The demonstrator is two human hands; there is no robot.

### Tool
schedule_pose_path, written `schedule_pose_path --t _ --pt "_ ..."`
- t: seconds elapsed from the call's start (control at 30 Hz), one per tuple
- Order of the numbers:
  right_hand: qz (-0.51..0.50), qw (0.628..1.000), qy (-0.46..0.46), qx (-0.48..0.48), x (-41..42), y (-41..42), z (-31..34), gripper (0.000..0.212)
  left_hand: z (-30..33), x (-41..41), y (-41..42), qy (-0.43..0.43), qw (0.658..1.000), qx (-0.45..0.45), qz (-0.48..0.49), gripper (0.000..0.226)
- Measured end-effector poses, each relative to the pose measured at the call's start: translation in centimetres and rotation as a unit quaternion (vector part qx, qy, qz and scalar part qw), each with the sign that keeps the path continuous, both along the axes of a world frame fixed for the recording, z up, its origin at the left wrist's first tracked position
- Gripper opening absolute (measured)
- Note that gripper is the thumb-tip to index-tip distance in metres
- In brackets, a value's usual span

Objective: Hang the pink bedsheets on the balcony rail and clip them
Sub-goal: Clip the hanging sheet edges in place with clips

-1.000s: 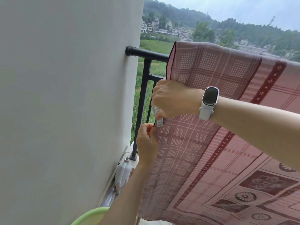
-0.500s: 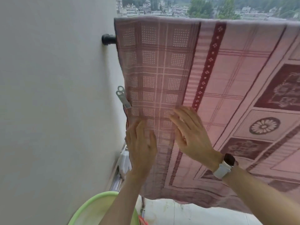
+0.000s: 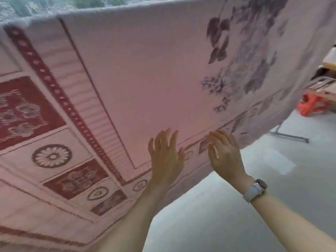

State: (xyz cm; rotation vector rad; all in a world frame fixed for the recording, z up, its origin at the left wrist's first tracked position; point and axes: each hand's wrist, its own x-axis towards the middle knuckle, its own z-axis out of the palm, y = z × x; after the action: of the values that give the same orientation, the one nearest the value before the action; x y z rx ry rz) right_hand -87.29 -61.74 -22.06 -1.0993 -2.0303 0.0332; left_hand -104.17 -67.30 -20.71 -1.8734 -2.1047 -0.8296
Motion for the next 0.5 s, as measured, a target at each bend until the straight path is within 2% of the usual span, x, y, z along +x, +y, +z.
schedule_pose_path --t 0.2,0.37,0.5 --pt "-0.191 0.981 -0.012 -0.018 16.4 8.0 -2.1 0.037 -0.1 15.1 13.5 0.018 0.986 -0.061 -0.155 0.049" --pt "-0.280 0.958 -0.019 -0.052 27.2 15.9 -3.7 0.041 -1.4 26.1 24.8 0.042 0.963 -0.090 -0.252 0.049" --pt "-0.336 0.936 -0.046 -0.095 35.1 24.6 -3.5 0.045 -1.9 34.9 35.7 0.003 0.942 -0.095 -0.321 0.050"
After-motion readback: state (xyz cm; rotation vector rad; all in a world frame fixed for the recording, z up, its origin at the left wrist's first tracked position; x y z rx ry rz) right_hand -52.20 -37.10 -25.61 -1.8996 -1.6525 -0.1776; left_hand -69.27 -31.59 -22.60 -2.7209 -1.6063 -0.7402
